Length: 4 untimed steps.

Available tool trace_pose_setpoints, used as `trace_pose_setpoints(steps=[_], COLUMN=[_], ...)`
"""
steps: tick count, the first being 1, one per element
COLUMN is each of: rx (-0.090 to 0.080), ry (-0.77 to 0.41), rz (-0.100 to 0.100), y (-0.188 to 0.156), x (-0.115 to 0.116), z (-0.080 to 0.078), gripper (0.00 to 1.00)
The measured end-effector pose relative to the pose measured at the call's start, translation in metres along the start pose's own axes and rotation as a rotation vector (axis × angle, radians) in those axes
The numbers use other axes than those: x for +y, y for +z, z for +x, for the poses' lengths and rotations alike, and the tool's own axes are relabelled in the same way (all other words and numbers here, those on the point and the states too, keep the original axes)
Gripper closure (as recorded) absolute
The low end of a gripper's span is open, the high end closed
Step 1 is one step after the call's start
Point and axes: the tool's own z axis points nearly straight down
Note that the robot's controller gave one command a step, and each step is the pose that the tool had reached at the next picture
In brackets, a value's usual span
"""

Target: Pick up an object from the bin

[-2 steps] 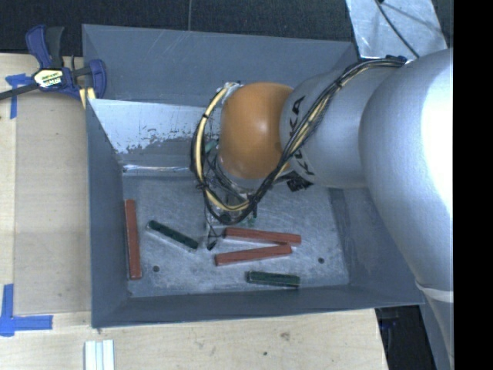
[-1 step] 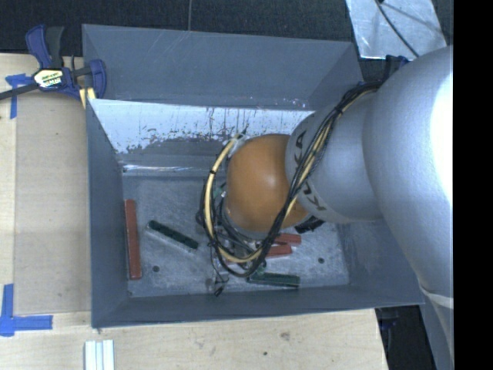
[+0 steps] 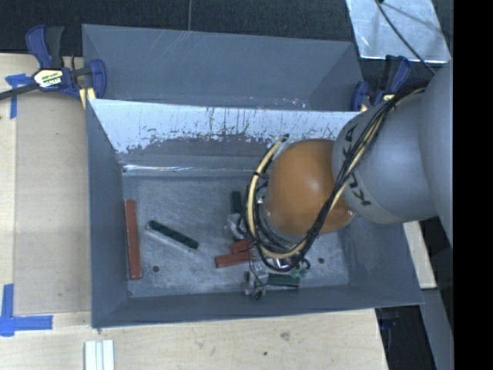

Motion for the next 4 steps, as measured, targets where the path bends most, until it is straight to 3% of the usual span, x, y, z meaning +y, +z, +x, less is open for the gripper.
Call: trace_pose_setpoints(steps=[1,2,3,4], rx=[-0.002,-0.012,-0.001,-0.014], ry=[-0.003,-0.047,-0.249,-0.242], rz=[-0.004,-0.002,-0.003,-0.002], y=[0.0,-0.139,-0.104,-0.196], x=[0.004,0.003,0.035,0.044], z=[-0.001,-0.016,-0.016,-0.042], gripper=[1.0,1.0,1.0,1.0])
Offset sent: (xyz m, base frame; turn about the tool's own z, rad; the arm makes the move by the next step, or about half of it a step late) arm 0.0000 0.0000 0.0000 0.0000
